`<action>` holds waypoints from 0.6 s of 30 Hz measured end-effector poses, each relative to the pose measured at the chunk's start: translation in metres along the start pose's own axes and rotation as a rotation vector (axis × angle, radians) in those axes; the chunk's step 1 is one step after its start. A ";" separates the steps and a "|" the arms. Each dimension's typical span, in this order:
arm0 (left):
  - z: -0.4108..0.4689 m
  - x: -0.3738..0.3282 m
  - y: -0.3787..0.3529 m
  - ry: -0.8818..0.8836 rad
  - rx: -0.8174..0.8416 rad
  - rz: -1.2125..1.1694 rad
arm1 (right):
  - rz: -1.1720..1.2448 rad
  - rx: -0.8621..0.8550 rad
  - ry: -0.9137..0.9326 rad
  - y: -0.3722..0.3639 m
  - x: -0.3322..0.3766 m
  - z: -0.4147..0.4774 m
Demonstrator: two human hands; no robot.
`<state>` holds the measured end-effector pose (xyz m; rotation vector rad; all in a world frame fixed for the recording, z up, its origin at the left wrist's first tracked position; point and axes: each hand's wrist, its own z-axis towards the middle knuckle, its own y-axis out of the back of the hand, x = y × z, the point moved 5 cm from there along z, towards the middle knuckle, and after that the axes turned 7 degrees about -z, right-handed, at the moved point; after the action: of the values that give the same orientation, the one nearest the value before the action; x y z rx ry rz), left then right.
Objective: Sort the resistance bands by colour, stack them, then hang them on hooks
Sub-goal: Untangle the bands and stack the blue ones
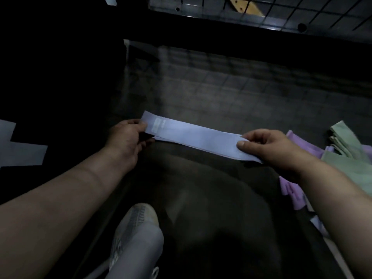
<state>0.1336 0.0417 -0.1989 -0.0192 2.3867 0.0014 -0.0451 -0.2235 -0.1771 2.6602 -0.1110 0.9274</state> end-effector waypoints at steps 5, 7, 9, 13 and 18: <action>0.008 0.002 0.006 -0.033 -0.078 0.102 | 0.075 -0.160 -0.061 0.003 -0.007 0.010; 0.011 0.001 0.010 -0.031 -0.108 0.106 | 0.113 -0.226 -0.059 0.004 -0.010 0.012; 0.013 -0.001 0.013 -0.020 -0.138 0.105 | 0.176 -0.275 -0.034 0.004 -0.014 0.016; 0.016 0.001 0.016 -0.005 -0.151 0.123 | 0.165 -0.367 0.017 0.007 -0.019 0.024; 0.019 0.003 0.015 -0.102 -0.127 0.368 | -0.065 -0.461 0.046 0.010 -0.016 0.029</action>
<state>0.1440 0.0570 -0.2148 0.3519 2.2520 0.3198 -0.0424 -0.2428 -0.2055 2.2041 -0.1997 0.8245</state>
